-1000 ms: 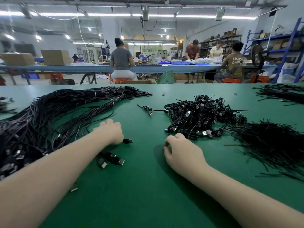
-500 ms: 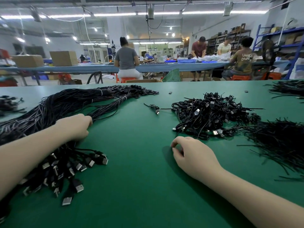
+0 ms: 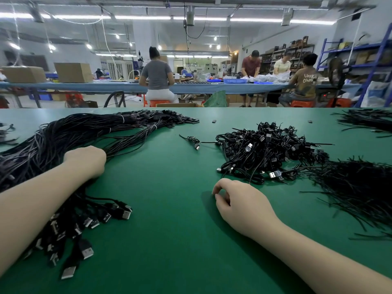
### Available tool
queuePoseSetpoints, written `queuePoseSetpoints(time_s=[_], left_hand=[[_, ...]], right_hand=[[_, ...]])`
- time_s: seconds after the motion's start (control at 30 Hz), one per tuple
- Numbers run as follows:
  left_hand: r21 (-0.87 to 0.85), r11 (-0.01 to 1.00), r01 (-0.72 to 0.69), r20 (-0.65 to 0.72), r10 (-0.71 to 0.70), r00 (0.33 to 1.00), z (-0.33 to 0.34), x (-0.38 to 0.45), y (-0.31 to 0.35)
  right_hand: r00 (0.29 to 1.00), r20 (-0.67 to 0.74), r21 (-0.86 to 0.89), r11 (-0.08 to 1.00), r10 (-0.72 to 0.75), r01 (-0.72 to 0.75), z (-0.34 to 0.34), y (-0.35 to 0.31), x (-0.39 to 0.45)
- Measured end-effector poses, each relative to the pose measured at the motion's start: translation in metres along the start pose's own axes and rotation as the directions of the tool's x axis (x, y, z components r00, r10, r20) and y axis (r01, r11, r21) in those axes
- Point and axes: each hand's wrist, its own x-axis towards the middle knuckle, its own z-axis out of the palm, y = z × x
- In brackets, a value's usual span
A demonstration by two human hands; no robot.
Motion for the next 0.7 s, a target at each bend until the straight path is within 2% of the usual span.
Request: queuePoseSetpoints(time_s=[0.1,0.17,0.2,0.23,0.27,0.33,0.4,0.43,0.47,0.5,0.57,0.6,0.63,0.7], left_hand=[[-0.358,0.933,0.044,-0.038,-0.062,0.997,0.0,0.007,-0.009],[-0.518,0.855,0.035,-0.143,-0.127,0.982,-0.006,0.009,-0.013],[-0.579,0.815,0.029,-0.14,-0.134,0.981,-0.012,0.009,-0.016],[-0.645,0.763,0.035,-0.087,-0.119,0.989,-0.019,0.008,-0.018],[-0.719,0.69,0.077,0.025,-0.086,0.996,-0.027,0.006,-0.019],[-0.817,0.539,0.206,0.278,0.056,0.959,-0.04,0.004,-0.02],[-0.868,0.44,0.231,0.329,0.161,0.93,-0.046,0.004,-0.02],[-0.874,0.437,0.211,0.319,0.19,0.928,-0.046,0.005,-0.021],[-0.848,0.498,0.18,0.32,0.212,0.923,-0.046,0.004,-0.021],[-0.777,0.614,0.139,0.341,0.225,0.913,-0.045,0.001,-0.019],[-0.503,0.864,0.019,0.36,0.19,0.913,-0.039,-0.003,-0.015],[-0.329,0.943,-0.042,0.298,0.145,0.943,-0.032,-0.003,-0.011],[-0.191,0.978,-0.081,0.179,0.116,0.977,-0.026,-0.002,-0.005],[-0.127,0.981,-0.144,-0.048,0.139,0.989,-0.014,0.005,0.006]], right_hand=[[1.0,-0.001,0.003,1.0,0.003,-0.003,0.0,0.001,0.001],[1.0,0.001,0.008,1.0,0.006,-0.006,0.001,0.0,0.001],[1.0,0.001,0.009,1.0,0.007,-0.007,0.001,0.0,0.001],[1.0,0.001,0.011,1.0,0.009,-0.009,0.001,0.0,0.001],[1.0,0.002,0.012,1.0,0.009,-0.009,0.001,0.0,0.001],[1.0,0.006,0.011,1.0,0.013,-0.013,0.0,0.001,0.001],[1.0,0.007,0.012,1.0,0.016,-0.016,-0.001,0.001,0.0],[1.0,0.005,0.011,1.0,0.016,-0.016,-0.001,0.0,0.0],[1.0,0.004,0.01,1.0,0.015,-0.015,-0.001,0.0,0.0],[1.0,0.001,0.006,1.0,0.014,-0.014,-0.001,-0.001,-0.001],[1.0,-0.008,-0.003,1.0,0.008,-0.008,-0.001,-0.002,-0.002],[1.0,-0.013,-0.007,1.0,0.005,-0.005,-0.001,-0.002,-0.002],[1.0,-0.015,-0.011,1.0,0.001,-0.001,-0.001,-0.002,-0.002],[1.0,-0.015,-0.019,1.0,-0.006,0.006,0.0,-0.002,-0.003]])
